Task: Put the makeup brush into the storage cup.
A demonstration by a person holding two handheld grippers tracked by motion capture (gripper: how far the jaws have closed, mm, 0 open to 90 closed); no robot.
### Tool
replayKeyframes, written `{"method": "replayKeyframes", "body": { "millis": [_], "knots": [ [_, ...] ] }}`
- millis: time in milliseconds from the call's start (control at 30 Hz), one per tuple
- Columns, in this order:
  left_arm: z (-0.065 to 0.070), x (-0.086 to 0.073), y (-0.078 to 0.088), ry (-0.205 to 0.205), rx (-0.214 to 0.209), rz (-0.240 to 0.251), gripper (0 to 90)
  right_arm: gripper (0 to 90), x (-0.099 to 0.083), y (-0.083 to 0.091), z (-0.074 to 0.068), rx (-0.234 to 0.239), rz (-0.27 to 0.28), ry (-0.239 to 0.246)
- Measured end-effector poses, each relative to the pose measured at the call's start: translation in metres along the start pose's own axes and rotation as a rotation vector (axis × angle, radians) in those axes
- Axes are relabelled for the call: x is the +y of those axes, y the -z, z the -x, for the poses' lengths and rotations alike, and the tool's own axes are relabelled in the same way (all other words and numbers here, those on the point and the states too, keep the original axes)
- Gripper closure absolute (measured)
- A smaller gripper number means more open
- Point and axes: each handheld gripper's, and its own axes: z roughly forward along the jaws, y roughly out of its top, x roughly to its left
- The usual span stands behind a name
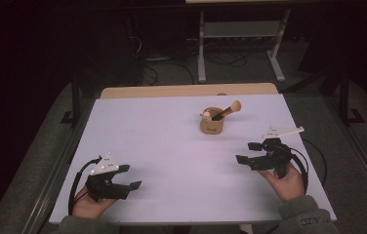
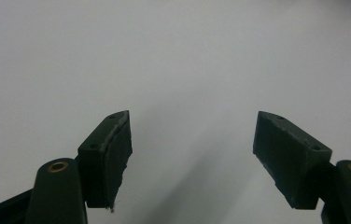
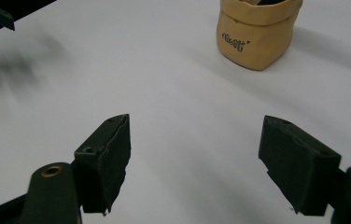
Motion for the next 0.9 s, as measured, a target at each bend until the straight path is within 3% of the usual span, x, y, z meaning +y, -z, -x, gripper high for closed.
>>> {"method": "replayKeyframes", "body": {
  "millis": [900],
  "knots": [
    [0.0, -0.005, -0.003, 0.017, 0.003, -0.01, 26.8, 21.2, -0.037, 0.005, 0.0, -0.017, -0.005, -0.026]
  ]
}}
